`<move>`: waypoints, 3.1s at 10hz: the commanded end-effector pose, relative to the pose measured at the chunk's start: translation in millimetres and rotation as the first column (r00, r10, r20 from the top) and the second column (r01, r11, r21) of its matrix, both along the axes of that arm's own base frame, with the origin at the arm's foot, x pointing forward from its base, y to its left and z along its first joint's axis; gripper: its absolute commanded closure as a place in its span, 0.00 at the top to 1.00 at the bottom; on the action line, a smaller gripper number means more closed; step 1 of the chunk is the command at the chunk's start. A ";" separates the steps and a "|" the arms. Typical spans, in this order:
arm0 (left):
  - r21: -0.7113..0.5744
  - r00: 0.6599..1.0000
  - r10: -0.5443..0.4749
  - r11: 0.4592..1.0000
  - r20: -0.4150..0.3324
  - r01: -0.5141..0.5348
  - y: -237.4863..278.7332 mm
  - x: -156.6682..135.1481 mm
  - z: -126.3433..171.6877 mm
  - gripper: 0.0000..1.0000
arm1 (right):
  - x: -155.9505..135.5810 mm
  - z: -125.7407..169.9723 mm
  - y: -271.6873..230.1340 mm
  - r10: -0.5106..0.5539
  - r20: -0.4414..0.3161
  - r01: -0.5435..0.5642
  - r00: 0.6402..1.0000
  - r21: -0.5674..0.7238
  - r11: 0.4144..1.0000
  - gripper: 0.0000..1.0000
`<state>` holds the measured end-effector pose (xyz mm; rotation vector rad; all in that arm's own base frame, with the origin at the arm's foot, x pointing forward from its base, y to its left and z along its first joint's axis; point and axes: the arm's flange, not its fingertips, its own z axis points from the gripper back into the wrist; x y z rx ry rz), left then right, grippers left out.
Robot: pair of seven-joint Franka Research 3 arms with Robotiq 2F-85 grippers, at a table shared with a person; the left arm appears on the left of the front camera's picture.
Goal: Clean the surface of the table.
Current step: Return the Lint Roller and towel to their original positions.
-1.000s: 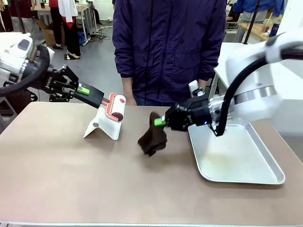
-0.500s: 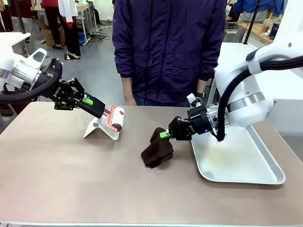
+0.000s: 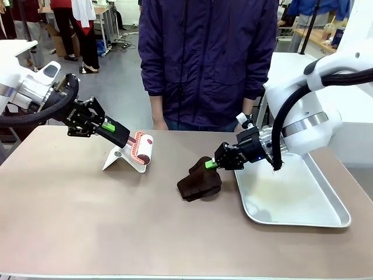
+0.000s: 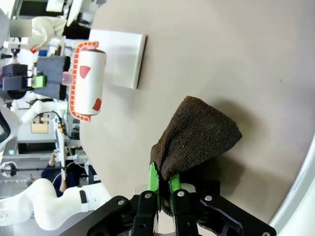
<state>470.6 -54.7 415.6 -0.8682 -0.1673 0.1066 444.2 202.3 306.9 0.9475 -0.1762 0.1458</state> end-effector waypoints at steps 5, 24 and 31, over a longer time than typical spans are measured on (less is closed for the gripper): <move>0.102 0.999 0.046 0.994 0.013 -0.047 -15.4 16.1 -6.7 0.22 | -1.6 1.3 3.7 -0.004 -0.009 0.005 1.000 0.034 0.999 0.10; 0.266 0.998 0.067 0.962 -0.009 -0.062 -33.2 43.8 -11.6 1.00 | -0.9 -1.1 -0.2 0.029 -0.029 -0.029 0.999 0.001 1.000 1.00; 0.195 0.995 0.089 0.976 0.040 -0.095 4.4 -1.2 24.6 1.00 | -9.1 42.0 -20.7 0.014 0.005 -0.011 1.000 -0.377 0.926 1.00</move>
